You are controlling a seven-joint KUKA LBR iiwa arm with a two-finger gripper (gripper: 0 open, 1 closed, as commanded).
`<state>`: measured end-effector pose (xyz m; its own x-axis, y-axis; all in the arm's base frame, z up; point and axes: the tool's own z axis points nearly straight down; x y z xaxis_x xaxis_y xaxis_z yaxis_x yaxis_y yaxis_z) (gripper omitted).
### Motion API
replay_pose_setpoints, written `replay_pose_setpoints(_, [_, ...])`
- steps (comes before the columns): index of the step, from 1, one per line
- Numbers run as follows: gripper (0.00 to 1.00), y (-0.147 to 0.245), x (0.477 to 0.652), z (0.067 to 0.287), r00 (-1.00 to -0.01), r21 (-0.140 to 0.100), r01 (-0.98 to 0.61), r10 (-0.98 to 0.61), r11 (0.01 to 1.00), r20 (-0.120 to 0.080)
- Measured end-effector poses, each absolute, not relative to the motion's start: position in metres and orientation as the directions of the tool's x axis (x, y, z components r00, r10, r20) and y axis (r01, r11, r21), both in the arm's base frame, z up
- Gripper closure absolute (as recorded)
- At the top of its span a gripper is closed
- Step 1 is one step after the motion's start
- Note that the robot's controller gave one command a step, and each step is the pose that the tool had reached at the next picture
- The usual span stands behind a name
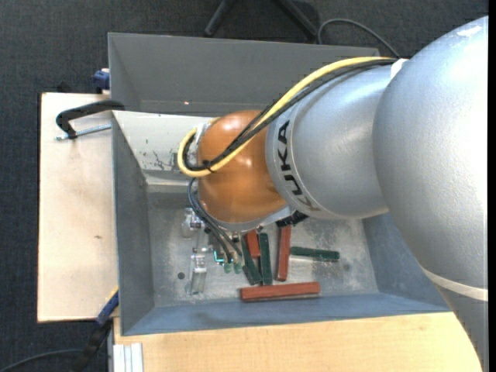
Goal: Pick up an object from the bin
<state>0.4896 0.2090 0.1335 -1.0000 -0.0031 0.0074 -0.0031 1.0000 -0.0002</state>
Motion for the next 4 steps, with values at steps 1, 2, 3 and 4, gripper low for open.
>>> replay_pose_setpoints(1, [0.0,0.111,0.572,0.07,-0.902,-0.002,-0.432,-0.432,0.902,-0.004])
replay_pose_setpoints(2, [0.0,0.061,0.603,0.102,-0.548,-0.006,-0.836,-0.837,0.548,-0.006])
replay_pose_setpoints(3, [0.0,-0.029,0.586,0.109,-0.747,-0.002,-0.664,-0.664,0.747,-0.002])
replay_pose_setpoints(4, [0.0,-0.006,0.549,0.07,-0.867,0.004,-0.498,-0.498,0.867,0.001])
